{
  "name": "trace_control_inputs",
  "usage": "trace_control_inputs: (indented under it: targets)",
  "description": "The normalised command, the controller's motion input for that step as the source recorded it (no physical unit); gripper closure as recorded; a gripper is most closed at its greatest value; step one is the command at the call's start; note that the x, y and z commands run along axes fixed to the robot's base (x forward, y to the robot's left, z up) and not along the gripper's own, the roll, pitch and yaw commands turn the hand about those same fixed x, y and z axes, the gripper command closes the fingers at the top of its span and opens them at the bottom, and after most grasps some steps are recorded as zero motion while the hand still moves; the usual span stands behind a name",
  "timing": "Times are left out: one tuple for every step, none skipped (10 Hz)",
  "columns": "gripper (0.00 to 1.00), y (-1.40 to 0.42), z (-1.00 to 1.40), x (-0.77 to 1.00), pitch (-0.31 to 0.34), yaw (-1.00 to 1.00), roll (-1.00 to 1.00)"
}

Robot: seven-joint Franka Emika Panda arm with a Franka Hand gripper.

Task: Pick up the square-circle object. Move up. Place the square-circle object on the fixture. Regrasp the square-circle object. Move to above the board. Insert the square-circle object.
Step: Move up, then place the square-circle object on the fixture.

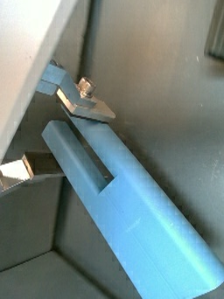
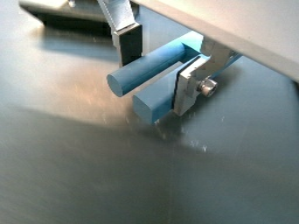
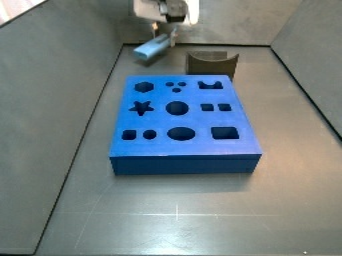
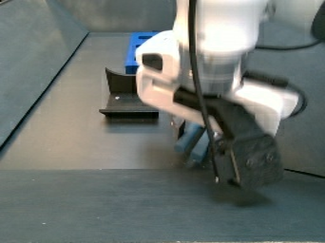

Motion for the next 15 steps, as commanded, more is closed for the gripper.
trace_control_inputs:
  targets:
    - [1.0, -0.03, 0.32, 0.0, 0.016, 0.03, 0.0]
    - [1.0, 0.0, 1.0, 0.0, 0.0, 0.0, 0.0]
    - [1.0, 0.0, 1.0, 0.0, 0.002, 0.0, 0.0]
    - [1.0, 0.0, 1.0, -0.01, 0.02, 0.0, 0.0]
    - [1.0, 0.0, 1.0, -0.01, 0.023, 0.0, 0.01]
    - [1.0, 0.0, 1.0, -0.02, 0.029, 0.0, 0.01]
    - [1.0, 0.0, 1.0, -0.02, 0.034, 0.0, 0.01]
    - [1.0, 0.0, 0.99, -0.02, 0.045, 0.0, 0.02]
    - [1.0, 0.0, 0.87, -0.02, 0.051, 0.01, 0.02]
    - [1.0, 0.0, 0.58, -0.01, 0.065, 0.01, 0.02]
    - [1.0, 0.0, 0.46, 0.0, 0.073, 0.01, 0.02]
    - [1.0, 0.01, 0.22, 0.01, 0.091, 0.01, 0.02]
    - [1.0, -1.0, -0.02, 0.59, 0.087, 1.0, 0.05]
    - [1.0, -1.0, -0.03, 0.6, 0.091, 1.0, 0.05]
    - [1.0, -1.0, -0.03, 0.61, 0.098, 1.0, 0.06]
